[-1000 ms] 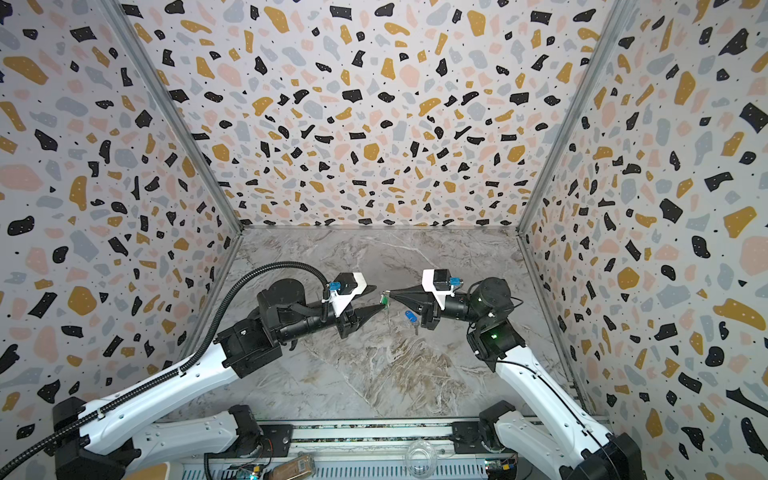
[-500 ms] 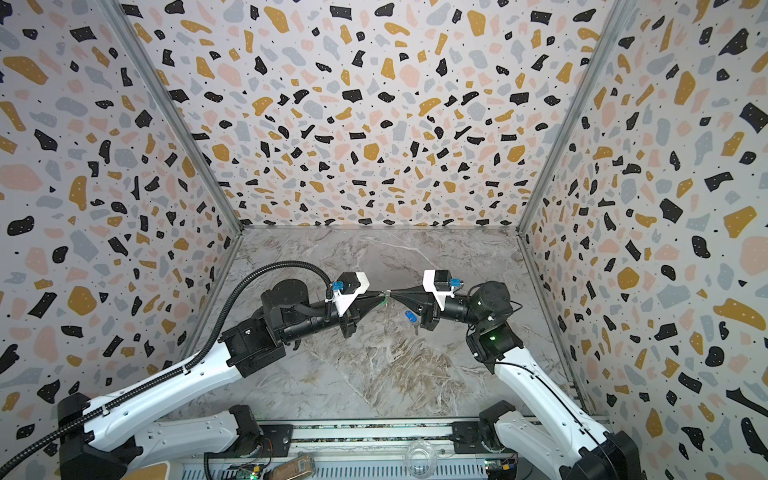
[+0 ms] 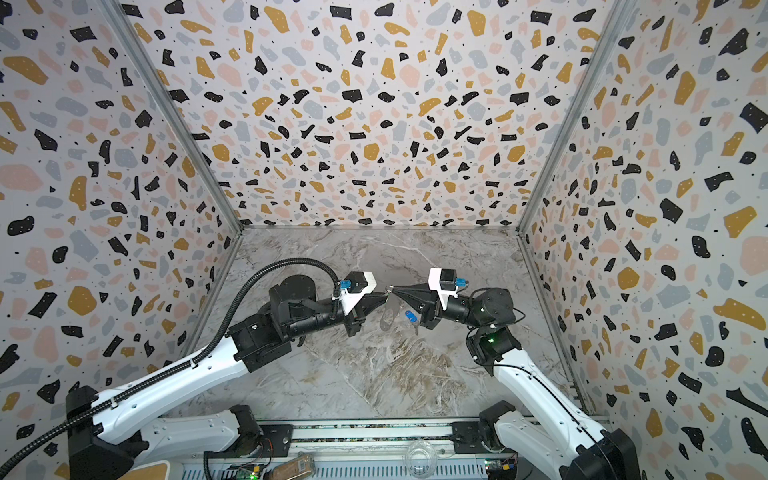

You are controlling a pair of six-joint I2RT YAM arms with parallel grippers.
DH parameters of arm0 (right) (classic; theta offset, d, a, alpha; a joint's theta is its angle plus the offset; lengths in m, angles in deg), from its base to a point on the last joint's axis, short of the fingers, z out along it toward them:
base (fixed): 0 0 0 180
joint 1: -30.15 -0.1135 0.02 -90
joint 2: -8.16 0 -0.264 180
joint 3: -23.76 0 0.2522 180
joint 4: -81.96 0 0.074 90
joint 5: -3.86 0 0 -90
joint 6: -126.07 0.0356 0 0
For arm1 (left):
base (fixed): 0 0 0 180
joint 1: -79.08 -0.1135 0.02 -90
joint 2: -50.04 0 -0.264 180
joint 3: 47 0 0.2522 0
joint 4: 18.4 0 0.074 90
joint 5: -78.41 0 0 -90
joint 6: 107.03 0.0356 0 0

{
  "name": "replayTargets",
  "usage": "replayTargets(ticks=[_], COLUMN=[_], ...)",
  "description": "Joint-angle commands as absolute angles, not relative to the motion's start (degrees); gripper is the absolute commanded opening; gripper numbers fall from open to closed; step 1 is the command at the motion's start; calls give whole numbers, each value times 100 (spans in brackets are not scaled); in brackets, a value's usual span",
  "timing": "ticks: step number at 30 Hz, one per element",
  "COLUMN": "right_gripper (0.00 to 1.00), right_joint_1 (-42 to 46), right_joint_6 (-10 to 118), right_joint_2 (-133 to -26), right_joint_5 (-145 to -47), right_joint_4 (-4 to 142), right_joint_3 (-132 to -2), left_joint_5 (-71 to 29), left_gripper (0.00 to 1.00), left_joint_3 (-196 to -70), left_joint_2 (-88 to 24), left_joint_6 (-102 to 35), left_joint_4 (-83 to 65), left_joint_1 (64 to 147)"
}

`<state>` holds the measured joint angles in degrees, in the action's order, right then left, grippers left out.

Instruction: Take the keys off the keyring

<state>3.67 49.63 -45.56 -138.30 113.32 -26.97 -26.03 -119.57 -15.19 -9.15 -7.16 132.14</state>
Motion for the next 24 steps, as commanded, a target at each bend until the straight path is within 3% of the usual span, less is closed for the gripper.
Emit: replayTargets(ticks=[1,3,6,8,14,24], right_gripper=[0,0,0,0,0,0], right_joint_1=[379,381,379,388,416,420], right_joint_6=[5136,5133,5127,5117,5064,5103], right_joint_2=[-4453,-4462,-4492,-4502,-4527,-4590], right_joint_5=[-13743,-13754,-13816,-13867,-14130,-14327], right_joint_4=[11850,11852,11848,11823,11777,11858], right_joint_3=[-2727,-2727,-2727,-2718,-2709,-2749], left_joint_5=[-2766,-2778,-2663,-2454,-1854,-2868], left_gripper=[3,7,39,45,47,41], left_joint_3=[-12141,-12154,-12162,-12156,-12171,-12523], left_joint_2=[-1555,-1571,-1508,-1376,-852,-1197], left_joint_6=[-877,-882,-853,-801,-548,-743], left_joint_4=[-598,-574,-568,-595,-753,-926], left_joint_1=[13235,13238,13235,13235,13235,13235])
